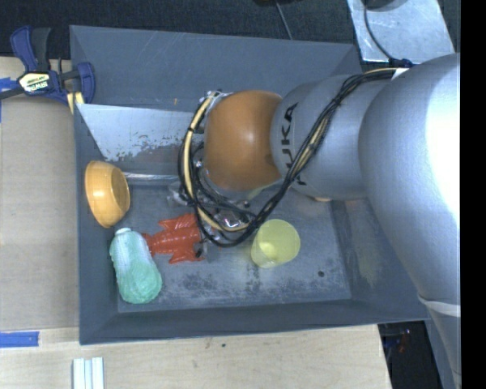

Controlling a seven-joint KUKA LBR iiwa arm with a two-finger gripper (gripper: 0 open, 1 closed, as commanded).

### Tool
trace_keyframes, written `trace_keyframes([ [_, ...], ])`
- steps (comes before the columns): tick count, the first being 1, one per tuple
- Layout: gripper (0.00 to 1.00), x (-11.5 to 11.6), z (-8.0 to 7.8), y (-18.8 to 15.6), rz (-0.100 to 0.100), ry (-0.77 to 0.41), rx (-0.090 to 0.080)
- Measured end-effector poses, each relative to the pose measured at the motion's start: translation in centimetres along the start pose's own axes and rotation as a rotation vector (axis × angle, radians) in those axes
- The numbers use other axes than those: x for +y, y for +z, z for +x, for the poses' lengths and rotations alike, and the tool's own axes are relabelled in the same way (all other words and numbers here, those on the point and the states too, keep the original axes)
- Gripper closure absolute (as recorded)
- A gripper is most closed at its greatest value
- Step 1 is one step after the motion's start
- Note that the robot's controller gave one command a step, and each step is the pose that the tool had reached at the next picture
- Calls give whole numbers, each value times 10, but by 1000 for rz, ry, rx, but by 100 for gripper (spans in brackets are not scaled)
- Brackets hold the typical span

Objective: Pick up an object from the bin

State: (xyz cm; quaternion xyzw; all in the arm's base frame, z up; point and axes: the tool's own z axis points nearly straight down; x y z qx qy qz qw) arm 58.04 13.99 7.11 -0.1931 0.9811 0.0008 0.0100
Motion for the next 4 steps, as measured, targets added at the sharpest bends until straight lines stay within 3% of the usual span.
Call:
trace_keyframes([
  [1,100,3,1,-3,-1,222,5],
  [4,100,3,1,-22,-1,222,4],
])
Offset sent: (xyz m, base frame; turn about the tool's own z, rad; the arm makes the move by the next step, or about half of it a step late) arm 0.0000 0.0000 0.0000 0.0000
